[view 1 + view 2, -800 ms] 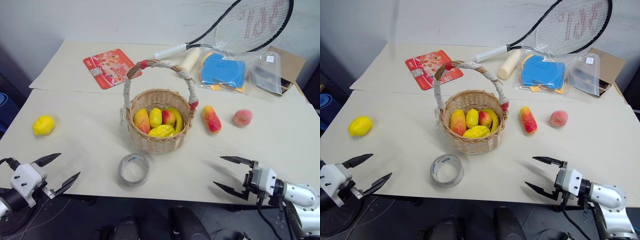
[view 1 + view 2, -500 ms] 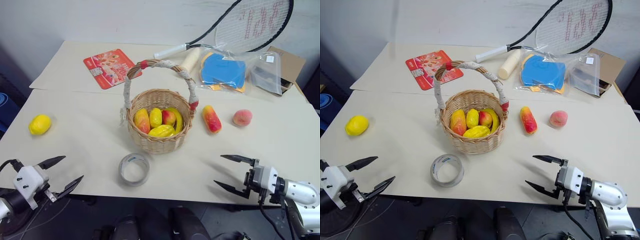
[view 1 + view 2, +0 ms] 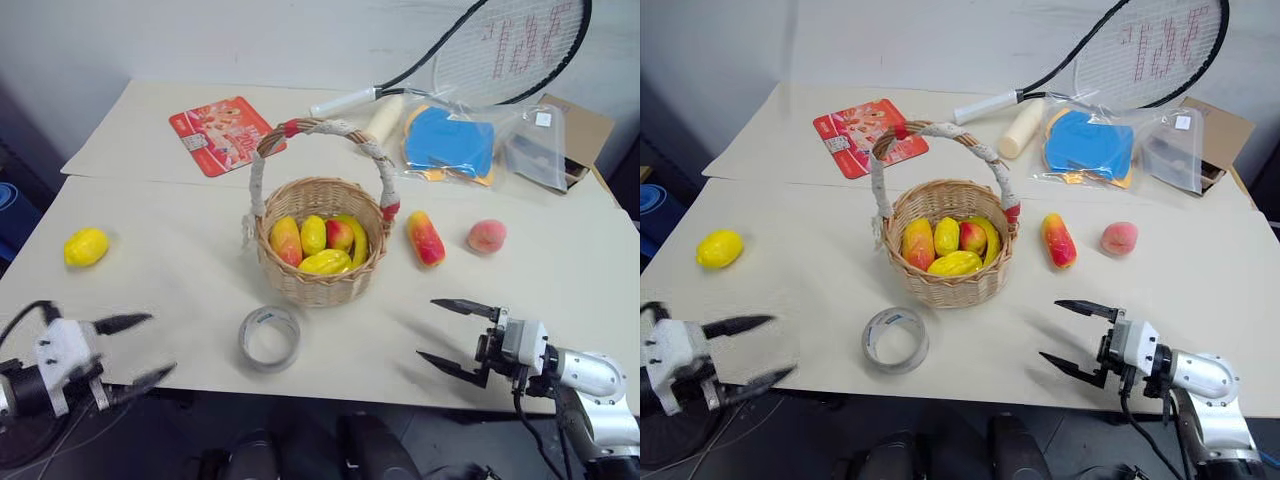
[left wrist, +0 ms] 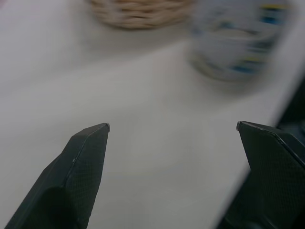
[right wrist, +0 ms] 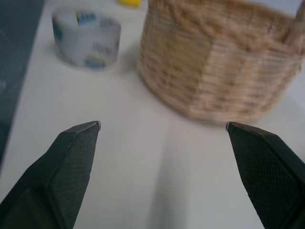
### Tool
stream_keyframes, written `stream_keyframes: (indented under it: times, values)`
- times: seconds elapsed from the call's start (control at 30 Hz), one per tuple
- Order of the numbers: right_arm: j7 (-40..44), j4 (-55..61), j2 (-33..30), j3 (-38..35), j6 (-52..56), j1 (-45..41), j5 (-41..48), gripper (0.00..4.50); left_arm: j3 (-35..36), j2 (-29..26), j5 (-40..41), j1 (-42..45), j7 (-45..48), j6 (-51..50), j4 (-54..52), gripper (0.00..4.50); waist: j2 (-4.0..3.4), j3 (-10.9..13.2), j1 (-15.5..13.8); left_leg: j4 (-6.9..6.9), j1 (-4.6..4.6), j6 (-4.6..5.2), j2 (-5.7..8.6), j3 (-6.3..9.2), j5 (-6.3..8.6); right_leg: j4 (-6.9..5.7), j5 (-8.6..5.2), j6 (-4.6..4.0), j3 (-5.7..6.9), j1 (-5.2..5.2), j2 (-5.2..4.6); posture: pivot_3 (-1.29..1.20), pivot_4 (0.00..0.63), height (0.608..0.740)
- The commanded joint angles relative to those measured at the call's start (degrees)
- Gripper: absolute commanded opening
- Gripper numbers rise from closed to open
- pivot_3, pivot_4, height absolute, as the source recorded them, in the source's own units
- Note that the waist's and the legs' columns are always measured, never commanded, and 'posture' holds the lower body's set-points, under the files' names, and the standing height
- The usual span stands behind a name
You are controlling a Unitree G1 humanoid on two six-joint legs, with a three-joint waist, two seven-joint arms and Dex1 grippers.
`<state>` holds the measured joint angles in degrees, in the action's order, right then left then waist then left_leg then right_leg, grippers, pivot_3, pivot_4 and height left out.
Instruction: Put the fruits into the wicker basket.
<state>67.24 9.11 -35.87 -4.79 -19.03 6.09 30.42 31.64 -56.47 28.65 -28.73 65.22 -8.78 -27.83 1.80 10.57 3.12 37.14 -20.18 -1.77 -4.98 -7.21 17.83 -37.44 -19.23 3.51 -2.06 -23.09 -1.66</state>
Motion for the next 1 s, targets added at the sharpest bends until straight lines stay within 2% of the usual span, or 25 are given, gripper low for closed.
stream_keyframes:
  times: [0.03,0.17,0.33,0.47,0.5,0.67,0.83,0.93,1.0]
  values:
    - [-2.0,7.8,0.8,0.8,3.1,-0.4,3.0,4.34,-5.4,-4.2,6.4,7.2,-0.7,-7.0,-9.2,4.5,-0.12,0.0,-0.1,0.01,0.01,0.02,0.05,0.03,-0.01,0.0,0.01,0.01,0.01,0.04,-0.03,0.0,0.15,0.74]
    - [-2.5,11.8,0.5,2.5,7.6,-3.0,5.0,4.34,-19.4,-7.3,-0.2,17.5,-0.3,-8.2,-10.8,4.5,-0.16,0.0,0.0,0.01,0.1,0.02,0.16,0.08,-0.01,0.03,0.01,0.02,0.01,0.2,0.05,0.0,0.15,0.74]
    - [-3.2,15.0,0.5,3.5,12.2,-5.9,5.5,4.34,-36.3,-3.7,-11.0,29.8,-0.6,-7.6,-4.2,4.5,-0.17,0.1,0.1,0.02,0.09,-0.07,0.22,0.04,0.02,0.02,0.0,0.0,-0.05,0.11,0.25,0.0,0.15,0.74]
    - [-4.6,15.0,1.2,3.4,12.0,-6.0,3.4,4.34,-42.2,-1.4,-16.9,34.8,-1.2,-7.0,-1.3,4.5,-0.14,0.1,-0.1,0.11,-0.07,-0.08,0.22,0.05,0.01,-0.01,0.0,0.0,-0.07,-0.07,0.3,0.0,0.15,0.74]
    - [-4.8,15.0,1.2,3.3,12.0,-5.9,3.1,4.5,-42.7,-1.2,-17.3,35.1,-1.0,-7.0,-1.1,4.11,-0.14,0.1,-0.2,0.13,-0.12,-0.07,0.23,0.04,0.01,-0.01,0.0,0.01,-0.08,-0.13,0.27,0.0,0.15,0.74]
    - [-5.1,14.4,1.4,3.2,11.2,-5.3,2.0,4.5,-43.4,-1.3,-19.1,35.4,-0.5,-6.5,-0.7,2.79,-0.14,0.1,0.0,0.15,-0.14,-0.04,0.22,-0.09,0.03,-0.09,0.01,0.03,-0.19,-0.22,0.24,0.0,0.15,0.74]
    - [-4.9,12.6,2.5,4.3,11.1,-7.0,1.2,4.5,-38.9,-2.1,-18.3,30.7,-1.7,-6.6,-1.1,1.26,-0.14,0.0,0.1,0.17,-0.13,-0.05,0.2,-0.09,0.01,-0.17,0.0,0.03,-0.2,-0.26,0.25,0.0,0.15,0.74]
    - [-5.4,14.7,2.6,4.6,17.8,-7.1,7.8,4.5,-30.7,-0.4,-13.4,23.2,-2.5,-6.6,-2.0,0.42,-0.13,0.0,0.2,0.16,-0.1,-0.05,0.13,-0.11,0.01,-0.22,0.0,0.03,-0.22,-0.29,0.24,0.0,0.15,0.74]
    - [-6.2,16.7,2.6,4.5,21.3,-7.9,11.2,4.5,-19.7,3.5,-6.2,16.8,-4.6,-11.0,-3.7,0.16,-0.13,0.0,0.5,0.1,-0.06,-0.05,-0.06,-0.14,0.01,-0.27,-0.01,0.02,-0.34,-0.34,0.24,0.0,0.15,0.74]
